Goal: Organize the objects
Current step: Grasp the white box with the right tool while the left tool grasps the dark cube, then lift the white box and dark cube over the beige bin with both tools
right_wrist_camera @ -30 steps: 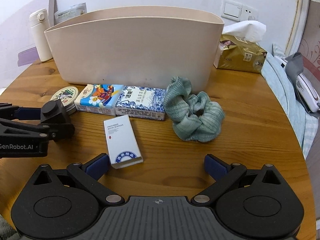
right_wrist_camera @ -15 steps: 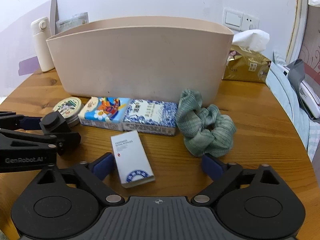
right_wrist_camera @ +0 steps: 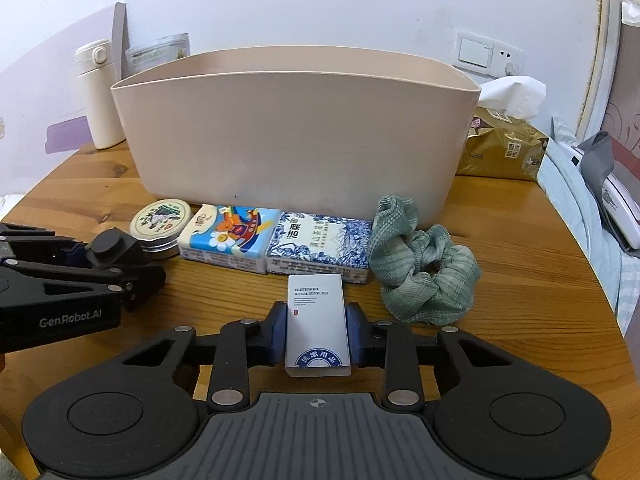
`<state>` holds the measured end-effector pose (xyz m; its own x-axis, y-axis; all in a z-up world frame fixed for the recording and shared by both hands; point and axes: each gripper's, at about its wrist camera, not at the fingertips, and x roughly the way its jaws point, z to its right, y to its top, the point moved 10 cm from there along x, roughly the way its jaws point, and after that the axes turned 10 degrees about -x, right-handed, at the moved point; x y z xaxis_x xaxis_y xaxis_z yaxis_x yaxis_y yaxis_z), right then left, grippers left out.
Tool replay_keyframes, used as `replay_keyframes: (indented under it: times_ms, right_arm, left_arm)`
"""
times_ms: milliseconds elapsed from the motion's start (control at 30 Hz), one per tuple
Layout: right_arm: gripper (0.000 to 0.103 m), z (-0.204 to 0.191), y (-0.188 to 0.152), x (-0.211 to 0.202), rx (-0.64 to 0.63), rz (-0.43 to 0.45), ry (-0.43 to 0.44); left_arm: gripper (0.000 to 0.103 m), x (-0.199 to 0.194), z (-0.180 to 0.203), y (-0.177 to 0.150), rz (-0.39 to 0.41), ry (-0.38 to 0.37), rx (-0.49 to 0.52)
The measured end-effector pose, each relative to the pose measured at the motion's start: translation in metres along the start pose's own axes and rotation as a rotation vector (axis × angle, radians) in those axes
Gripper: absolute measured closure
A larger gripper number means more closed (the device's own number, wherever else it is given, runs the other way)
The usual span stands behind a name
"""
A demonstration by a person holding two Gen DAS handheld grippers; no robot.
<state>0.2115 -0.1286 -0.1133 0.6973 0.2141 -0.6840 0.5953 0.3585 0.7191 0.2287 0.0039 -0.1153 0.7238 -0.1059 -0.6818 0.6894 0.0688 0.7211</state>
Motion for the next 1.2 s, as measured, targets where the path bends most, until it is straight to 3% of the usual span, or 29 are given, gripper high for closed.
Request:
replay_keyframes:
  times_ms: [567, 1200]
  right_arm:
    - [0.073, 0.007, 0.001, -0.021, 0.064, 0.017, 0.024]
    - [0.073, 0.035, 0.034, -0.061, 0.114, 0.137, -0.027]
  left_arm:
    - [0.071, -0.015, -0.010, -0.002, -0.005, 0.010, -0.038]
    - [0.071, -0.061, -0.013, 0.034, 0.103, 0.029, -0.011]
